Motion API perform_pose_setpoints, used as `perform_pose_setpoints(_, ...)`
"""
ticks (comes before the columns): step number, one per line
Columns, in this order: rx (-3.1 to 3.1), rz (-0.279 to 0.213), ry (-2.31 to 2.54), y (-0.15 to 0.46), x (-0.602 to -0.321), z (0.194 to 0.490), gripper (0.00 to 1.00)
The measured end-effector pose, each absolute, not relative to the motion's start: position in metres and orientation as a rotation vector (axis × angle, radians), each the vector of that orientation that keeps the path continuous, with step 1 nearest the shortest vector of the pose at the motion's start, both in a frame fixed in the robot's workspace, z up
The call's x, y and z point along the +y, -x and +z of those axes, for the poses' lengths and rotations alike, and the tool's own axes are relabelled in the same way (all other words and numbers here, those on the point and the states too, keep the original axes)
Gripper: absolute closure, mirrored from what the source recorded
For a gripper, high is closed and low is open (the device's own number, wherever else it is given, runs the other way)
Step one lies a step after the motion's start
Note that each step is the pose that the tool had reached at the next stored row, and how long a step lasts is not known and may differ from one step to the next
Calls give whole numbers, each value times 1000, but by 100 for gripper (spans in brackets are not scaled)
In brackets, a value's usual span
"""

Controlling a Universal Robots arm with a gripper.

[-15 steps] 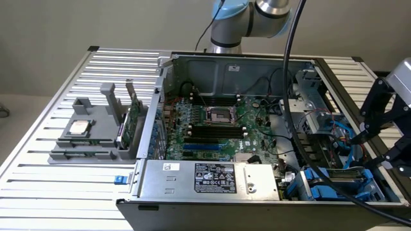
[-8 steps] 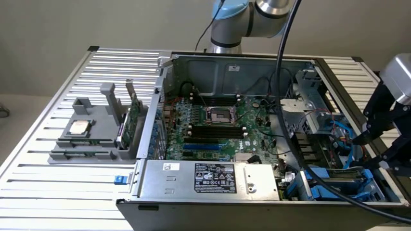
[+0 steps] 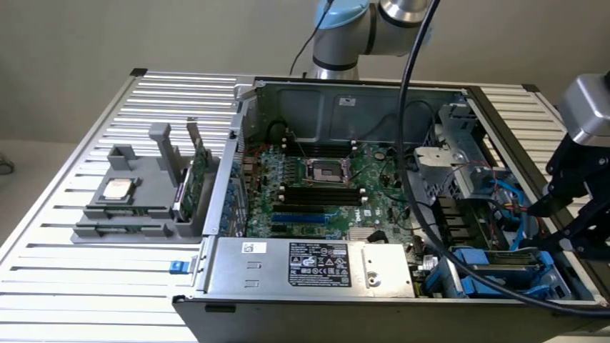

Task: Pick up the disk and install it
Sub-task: 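Insert the disk into the insertion slot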

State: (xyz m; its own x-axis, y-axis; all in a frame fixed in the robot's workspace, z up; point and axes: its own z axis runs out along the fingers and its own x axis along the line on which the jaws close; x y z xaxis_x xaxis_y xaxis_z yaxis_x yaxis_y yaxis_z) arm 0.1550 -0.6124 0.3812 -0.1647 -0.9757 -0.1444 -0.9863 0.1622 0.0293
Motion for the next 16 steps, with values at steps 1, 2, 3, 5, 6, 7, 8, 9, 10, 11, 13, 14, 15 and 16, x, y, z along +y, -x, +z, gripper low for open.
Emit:
perform_pose_setpoints(1, 2340, 176, 1947, -155, -612, 381, 55)
perform_pose_setpoints(2, 2357, 174, 1925, -155, -612, 381, 55)
perform_pose_setpoints(3, 2373, 173, 1903, -155, -612, 380, 55)
perform_pose_setpoints(5, 2406, 170, 1858, -155, -612, 380, 55)
perform_pose_setpoints(6, 2422, 169, 1836, -155, -612, 379, 55)
perform_pose_setpoints(7, 2438, 168, 1814, -155, -612, 379, 55)
perform_pose_setpoints(8, 2453, 166, 1791, -155, -612, 379, 55)
perform_pose_setpoints(9, 2470, 165, 1766, -155, -612, 379, 55)
perform_pose_setpoints(10, 2485, 163, 1744, -155, -612, 378, 55)
perform_pose_setpoints(11, 2500, 162, 1721, -155, -612, 378, 55)
perform_pose_setpoints(13, 2529, 159, 1674, -155, -612, 378, 55)
perform_pose_setpoints(14, 2543, 157, 1650, -155, -612, 377, 55)
perform_pose_setpoints(15, 2557, 156, 1627, -155, -612, 377, 55)
perform_pose_setpoints(16, 2571, 154, 1603, -155, -612, 377, 55)
